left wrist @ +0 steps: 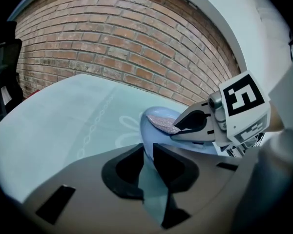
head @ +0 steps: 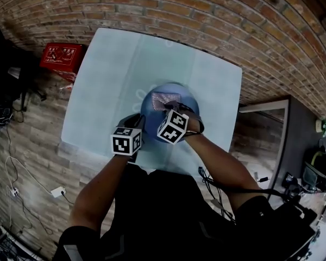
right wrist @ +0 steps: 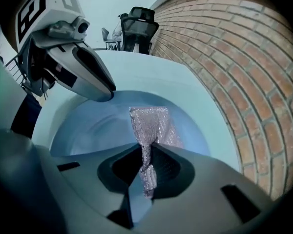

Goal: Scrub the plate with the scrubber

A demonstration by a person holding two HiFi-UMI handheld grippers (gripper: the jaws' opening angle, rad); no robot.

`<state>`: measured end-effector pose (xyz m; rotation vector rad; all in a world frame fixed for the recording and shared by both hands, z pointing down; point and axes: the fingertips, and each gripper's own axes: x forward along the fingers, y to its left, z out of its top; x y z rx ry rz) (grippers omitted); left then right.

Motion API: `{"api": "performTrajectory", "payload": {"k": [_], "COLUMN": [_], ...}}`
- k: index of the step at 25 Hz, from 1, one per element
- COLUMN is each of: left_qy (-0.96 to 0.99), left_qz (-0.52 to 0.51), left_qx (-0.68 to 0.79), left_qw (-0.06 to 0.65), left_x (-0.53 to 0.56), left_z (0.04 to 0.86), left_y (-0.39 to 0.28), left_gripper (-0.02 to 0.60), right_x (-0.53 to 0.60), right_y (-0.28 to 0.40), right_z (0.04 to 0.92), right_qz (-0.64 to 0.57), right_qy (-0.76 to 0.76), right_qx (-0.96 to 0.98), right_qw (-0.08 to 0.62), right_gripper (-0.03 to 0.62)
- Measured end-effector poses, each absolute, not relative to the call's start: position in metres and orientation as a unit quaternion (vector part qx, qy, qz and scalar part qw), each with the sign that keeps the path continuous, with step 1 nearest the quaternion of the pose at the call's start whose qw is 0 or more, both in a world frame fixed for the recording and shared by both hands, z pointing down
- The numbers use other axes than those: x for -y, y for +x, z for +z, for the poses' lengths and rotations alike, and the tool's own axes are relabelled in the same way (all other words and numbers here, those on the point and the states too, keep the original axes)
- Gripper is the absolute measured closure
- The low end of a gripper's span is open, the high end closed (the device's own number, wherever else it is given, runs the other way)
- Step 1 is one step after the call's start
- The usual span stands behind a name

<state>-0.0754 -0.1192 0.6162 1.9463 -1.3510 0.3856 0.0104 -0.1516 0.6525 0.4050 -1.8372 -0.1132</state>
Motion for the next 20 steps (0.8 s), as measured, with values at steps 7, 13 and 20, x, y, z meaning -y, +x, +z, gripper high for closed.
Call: {"api": "performTrajectory", "payload": {"k": [7,13,20], "left_qy": [0.763,0.769,0.780], "left_qz": [0.146,0.147,0.161], "left_qx": [0.514,0.503,0.494], "left_qw": [0.364,0.366,0.348], "left_x": [0.118,0.117,0.116], "left_z": [0.616,0.617,0.615], "left_y": [-0.075,-0.074,-0.074], "left_gripper": [0.509,0.509,0.509], "right_x": [0.144,0.133,0.112], "right_y": [0.000,-0.007,-0.014], "right_z": [0.654,0.650,0.651], "right_qz": [-0.005,0.007,0.028], "right_qy": [0.153,0.138,0.103], "right_qx": [0.793,0.794,0.793], "right_qw": [0.589,0.592,0.600], "right_gripper": [0.531,0.531,0.528]}}
